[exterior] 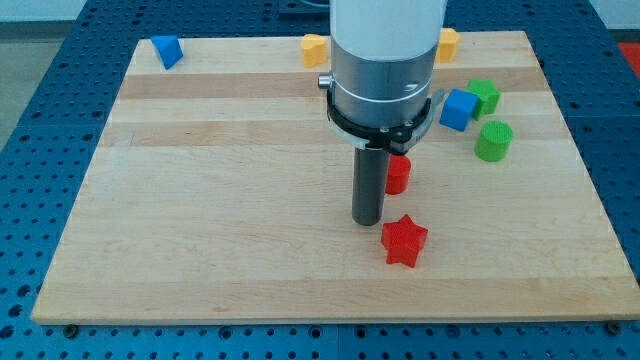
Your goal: Place the red star at the bottom right side of the board
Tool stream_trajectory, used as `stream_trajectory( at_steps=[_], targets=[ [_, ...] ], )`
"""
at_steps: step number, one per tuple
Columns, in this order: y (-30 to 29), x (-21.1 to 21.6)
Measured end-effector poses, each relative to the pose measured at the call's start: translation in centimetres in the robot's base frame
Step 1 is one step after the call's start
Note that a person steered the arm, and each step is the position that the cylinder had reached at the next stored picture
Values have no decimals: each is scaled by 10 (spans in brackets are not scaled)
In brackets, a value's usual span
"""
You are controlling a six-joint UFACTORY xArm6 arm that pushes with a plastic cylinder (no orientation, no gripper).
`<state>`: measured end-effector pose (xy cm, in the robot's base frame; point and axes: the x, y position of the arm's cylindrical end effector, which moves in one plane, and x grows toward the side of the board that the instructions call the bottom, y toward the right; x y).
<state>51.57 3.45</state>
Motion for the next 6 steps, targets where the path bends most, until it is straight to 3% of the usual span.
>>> stream_trajectory(
  at_steps=[5, 6],
  targets=[
    [17, 77],
    [17, 68]
  ],
)
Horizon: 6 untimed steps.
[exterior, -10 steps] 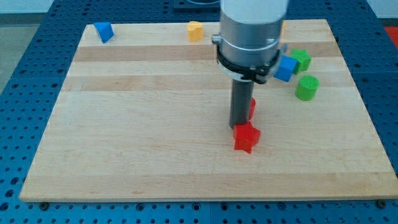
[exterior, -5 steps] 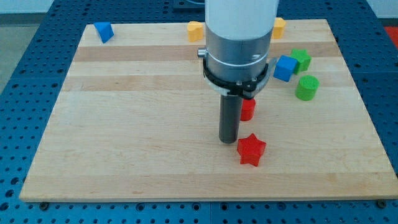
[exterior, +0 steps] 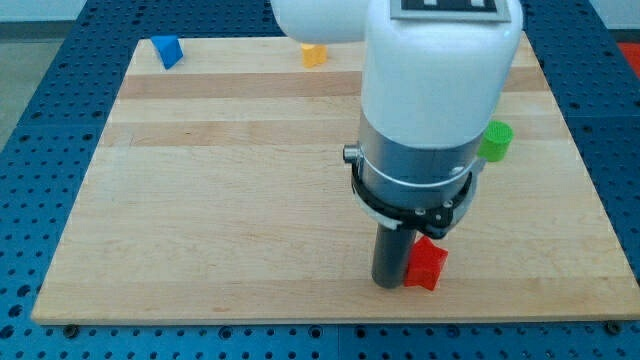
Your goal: Place the red star at the bottom right side of the board
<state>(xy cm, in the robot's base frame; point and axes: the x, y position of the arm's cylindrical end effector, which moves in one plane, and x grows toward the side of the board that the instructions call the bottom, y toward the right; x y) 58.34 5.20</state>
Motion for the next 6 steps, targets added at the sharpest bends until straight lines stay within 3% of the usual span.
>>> stream_trajectory(
  at_steps=[3, 6],
  targets=[
    [12, -8],
    [80, -8]
  ],
)
